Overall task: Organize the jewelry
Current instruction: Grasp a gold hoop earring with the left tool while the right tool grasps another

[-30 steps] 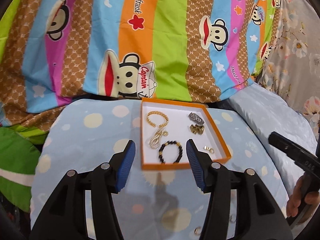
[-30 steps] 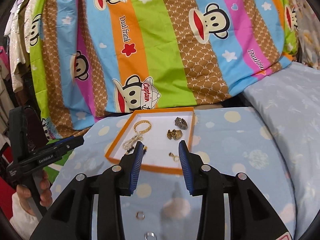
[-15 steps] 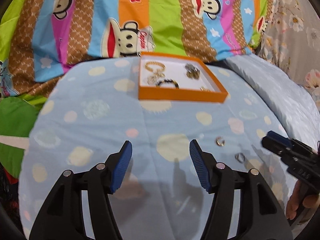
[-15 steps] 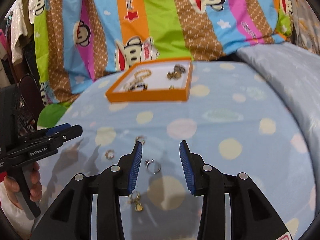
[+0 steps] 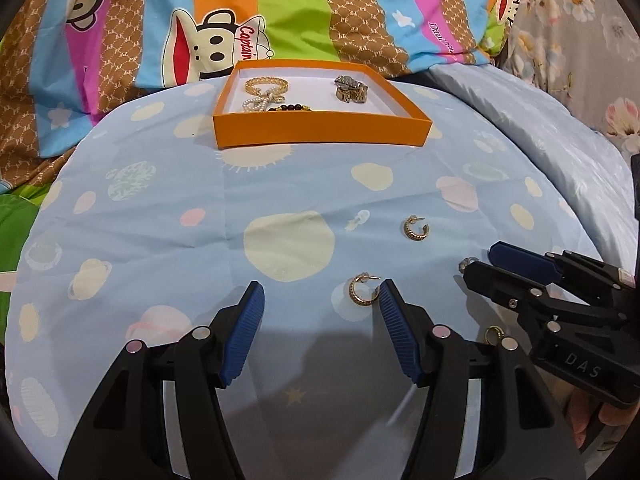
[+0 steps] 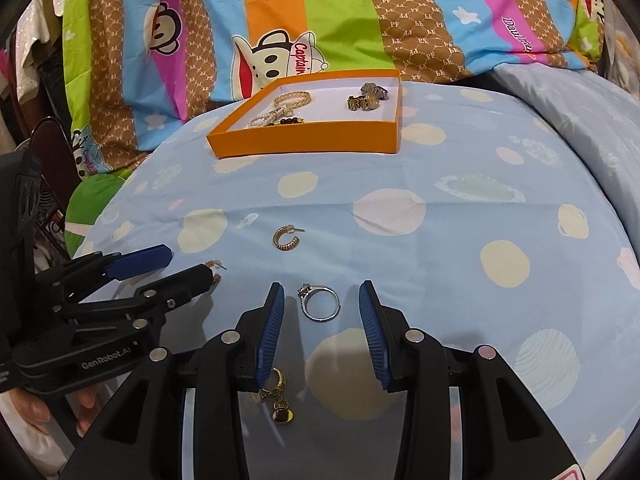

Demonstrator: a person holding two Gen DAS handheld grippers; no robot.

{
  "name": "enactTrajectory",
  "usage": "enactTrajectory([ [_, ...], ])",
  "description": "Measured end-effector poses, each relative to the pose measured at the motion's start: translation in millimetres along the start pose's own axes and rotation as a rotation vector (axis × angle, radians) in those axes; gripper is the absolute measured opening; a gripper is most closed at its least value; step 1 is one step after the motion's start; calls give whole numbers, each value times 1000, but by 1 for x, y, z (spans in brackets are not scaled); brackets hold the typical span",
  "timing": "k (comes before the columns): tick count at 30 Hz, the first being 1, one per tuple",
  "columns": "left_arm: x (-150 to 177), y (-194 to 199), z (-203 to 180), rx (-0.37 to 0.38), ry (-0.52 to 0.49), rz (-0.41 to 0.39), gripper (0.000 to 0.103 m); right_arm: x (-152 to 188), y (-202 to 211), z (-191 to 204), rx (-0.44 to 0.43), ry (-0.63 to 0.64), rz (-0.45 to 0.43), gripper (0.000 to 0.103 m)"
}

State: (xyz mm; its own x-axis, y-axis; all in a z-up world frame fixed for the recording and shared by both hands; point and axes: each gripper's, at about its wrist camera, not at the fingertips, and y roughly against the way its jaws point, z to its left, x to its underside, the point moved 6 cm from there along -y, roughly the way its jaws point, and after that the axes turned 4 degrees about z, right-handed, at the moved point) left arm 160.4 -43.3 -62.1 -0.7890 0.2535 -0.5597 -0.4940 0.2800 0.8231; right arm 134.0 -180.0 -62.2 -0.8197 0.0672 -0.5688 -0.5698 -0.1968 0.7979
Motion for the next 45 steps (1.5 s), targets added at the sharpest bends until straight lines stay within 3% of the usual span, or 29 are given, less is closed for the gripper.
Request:
enactTrajectory([
  [12,-4,-8,-15,-17,-70,9,52,-23,-8,10,18,41,-29,39],
  [14,-4,-8,-15,-13,-74,6,44,-29,-15,14,16,61,-20,39],
  [16,-4,-6,-13,-5,-64,1,29,-33,-21,19,25,86,-10,39],
  [22,-5,-5,-6,19,-44,0,16,-36,-34,26,18,107,23,39],
  [25,-5,-5,-5,26,-39,0,16,-36,-37,27,31,113,32,34],
  [28,-4,-3,-4,32,-38,0,16,-36,-38,27,40,115,33,19],
  [31,-2,-2,-3,40,-35,0,16,-36,-37,26,41,113,28,15],
  [45,-1,2,0,59,-22,-6,16,-37,-21,19,35,88,-31,15],
])
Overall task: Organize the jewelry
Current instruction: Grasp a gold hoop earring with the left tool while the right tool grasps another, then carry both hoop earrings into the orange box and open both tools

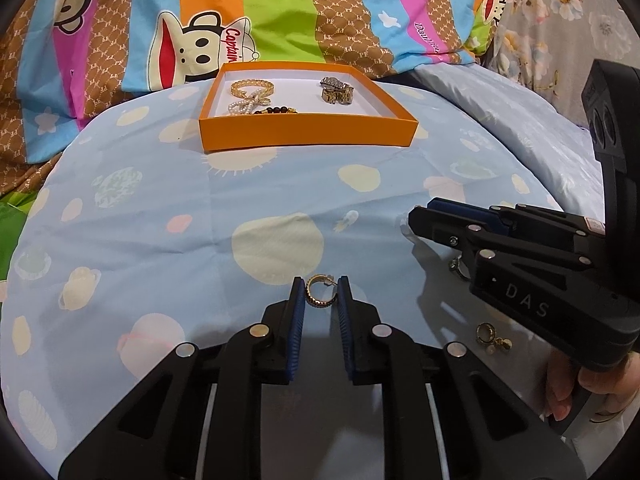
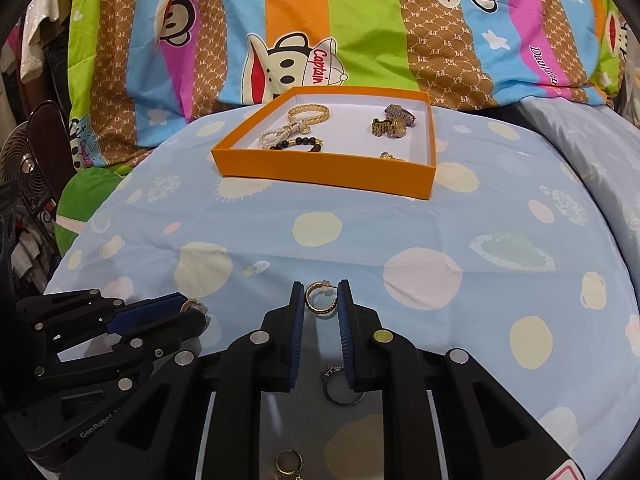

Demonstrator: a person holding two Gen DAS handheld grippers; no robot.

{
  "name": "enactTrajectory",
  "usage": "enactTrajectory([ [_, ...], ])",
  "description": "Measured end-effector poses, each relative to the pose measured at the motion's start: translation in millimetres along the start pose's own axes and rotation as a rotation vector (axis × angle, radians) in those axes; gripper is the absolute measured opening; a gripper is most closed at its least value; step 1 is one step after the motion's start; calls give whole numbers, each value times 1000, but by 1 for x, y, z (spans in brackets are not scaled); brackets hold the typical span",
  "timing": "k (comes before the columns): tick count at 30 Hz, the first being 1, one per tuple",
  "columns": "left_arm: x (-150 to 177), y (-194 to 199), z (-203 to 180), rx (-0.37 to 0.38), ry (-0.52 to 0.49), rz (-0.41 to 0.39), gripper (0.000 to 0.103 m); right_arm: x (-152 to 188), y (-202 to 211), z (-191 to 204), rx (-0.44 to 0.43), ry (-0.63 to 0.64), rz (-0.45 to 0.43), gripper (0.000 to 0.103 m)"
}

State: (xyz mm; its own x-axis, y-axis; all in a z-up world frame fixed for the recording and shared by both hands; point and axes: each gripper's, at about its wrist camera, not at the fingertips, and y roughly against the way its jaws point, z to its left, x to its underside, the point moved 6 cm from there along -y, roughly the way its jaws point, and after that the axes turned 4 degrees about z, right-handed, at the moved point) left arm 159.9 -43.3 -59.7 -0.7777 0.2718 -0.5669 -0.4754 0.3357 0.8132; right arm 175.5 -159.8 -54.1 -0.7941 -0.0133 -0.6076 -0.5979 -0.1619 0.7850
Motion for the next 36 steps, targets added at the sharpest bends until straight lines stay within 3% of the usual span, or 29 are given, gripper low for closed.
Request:
enactTrajectory([
  [8,-9,15,5,6,3,-31,16,-9,18,-6,-18,-25,-45,15],
  [12,-28,27,14,-8,-1,-61,16,-30,37,-12,-12,-17,-85,15],
  [15,-54,37,22,-14,-11,-87,16,-56,45,-21,5,-9,-112,15],
  [20,-124,38,29,-59,-50,-151,16,-110,44,-37,15,-35,-157,15],
  [25,-186,9,33,-66,-38,-168,16,-146,1,-58,-20,-98,-105,15],
  [28,-207,-22,32,-68,-40,-142,16,-154,-30,-65,-26,-116,-63,15],
  [36,-216,-109,33,-89,-34,-23,16,-151,-88,-67,-19,-89,21,16],
])
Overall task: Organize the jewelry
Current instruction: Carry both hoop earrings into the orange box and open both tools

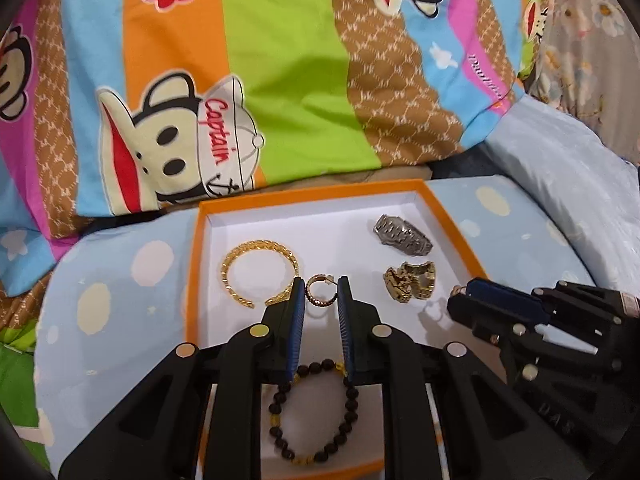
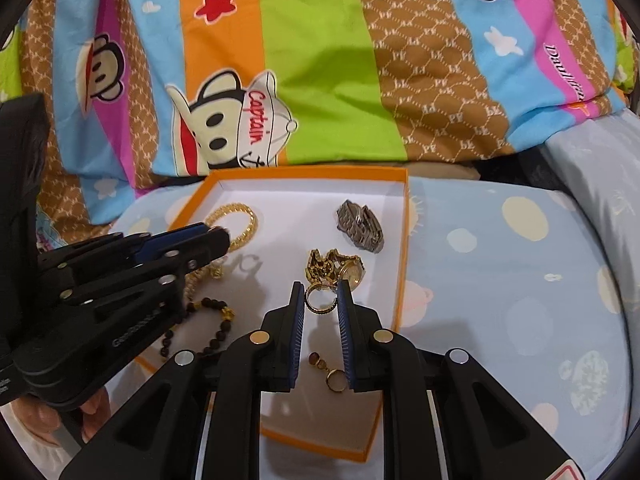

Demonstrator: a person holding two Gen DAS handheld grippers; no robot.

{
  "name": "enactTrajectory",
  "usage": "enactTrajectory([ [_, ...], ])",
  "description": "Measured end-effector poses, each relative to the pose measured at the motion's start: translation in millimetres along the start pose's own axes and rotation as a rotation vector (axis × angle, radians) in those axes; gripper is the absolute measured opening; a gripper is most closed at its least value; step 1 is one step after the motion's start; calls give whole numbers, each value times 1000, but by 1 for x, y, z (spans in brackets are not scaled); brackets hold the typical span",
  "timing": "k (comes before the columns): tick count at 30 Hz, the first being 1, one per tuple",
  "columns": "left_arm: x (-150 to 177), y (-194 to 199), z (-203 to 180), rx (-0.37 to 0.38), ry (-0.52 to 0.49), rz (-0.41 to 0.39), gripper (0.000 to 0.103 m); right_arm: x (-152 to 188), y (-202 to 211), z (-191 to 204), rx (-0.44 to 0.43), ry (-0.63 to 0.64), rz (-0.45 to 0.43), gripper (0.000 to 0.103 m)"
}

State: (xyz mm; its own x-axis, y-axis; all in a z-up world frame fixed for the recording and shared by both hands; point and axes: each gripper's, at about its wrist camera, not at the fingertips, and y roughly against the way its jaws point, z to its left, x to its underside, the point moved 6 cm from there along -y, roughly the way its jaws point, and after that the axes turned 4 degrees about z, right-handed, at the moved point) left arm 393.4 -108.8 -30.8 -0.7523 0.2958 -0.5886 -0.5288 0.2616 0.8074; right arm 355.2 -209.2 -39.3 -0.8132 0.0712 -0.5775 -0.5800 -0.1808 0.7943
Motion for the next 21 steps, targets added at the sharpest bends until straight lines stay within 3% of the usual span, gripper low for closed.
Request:
enactTrajectory([
  [9,3,-20,-1,-16,-11,10,17,3,-17,-1,9,20,14,17],
  [12,3,-22,1,-33,5,5,33,1,-12,0,8,18,0,18],
  [13,3,-21,2,-46,6,-5,34,0,-10,0,4,16,-5,18],
  [21,1,3,5,-65,6,-46,34,-5,14,3,6,18,-52,18],
])
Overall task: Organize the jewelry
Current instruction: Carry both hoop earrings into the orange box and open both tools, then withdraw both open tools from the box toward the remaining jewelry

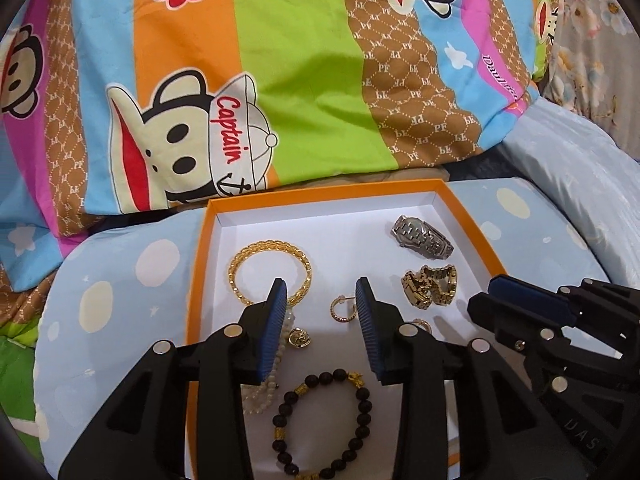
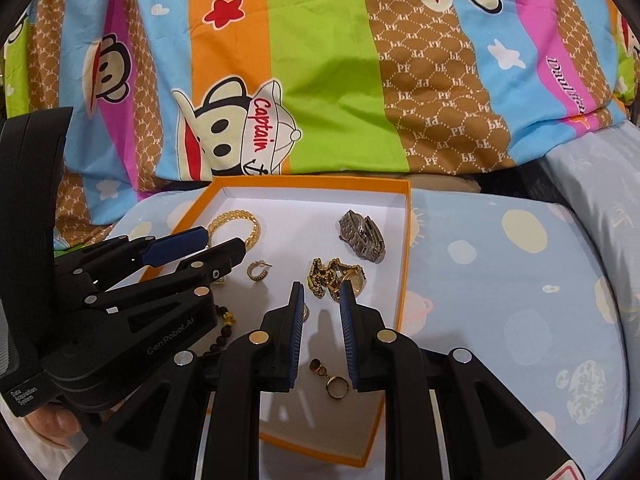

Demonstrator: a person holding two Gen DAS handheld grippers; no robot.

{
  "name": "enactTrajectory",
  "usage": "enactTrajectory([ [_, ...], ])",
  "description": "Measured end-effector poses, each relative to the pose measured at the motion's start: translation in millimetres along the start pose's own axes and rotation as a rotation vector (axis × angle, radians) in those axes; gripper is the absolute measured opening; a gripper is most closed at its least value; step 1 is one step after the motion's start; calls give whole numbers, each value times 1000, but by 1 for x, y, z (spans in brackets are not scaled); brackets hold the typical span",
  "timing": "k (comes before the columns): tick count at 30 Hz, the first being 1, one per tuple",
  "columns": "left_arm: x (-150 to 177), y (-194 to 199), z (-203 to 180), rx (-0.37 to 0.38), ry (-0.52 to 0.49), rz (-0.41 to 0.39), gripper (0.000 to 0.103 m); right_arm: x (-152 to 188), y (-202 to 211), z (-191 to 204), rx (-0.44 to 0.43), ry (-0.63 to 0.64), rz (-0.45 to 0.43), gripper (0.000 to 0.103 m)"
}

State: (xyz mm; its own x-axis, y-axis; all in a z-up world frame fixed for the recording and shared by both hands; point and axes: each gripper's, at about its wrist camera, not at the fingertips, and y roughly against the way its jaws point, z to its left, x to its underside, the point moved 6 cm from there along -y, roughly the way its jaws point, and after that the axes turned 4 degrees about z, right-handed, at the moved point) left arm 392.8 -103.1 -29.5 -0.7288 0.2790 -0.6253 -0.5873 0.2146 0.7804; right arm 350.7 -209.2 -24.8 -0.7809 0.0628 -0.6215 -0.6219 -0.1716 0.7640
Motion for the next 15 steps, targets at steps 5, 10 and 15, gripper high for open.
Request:
enactTrajectory([
  [5,3,25,-1,-7,-7,-30,34,3,28,4,1,4,-38,18],
  [10,14,60,-4,-3,-7,-50,34,17,68,8,18,13,-85,20],
  [15,46,99,-4,-14,-17,-63,43,55,110,8,12,2,-109,26],
])
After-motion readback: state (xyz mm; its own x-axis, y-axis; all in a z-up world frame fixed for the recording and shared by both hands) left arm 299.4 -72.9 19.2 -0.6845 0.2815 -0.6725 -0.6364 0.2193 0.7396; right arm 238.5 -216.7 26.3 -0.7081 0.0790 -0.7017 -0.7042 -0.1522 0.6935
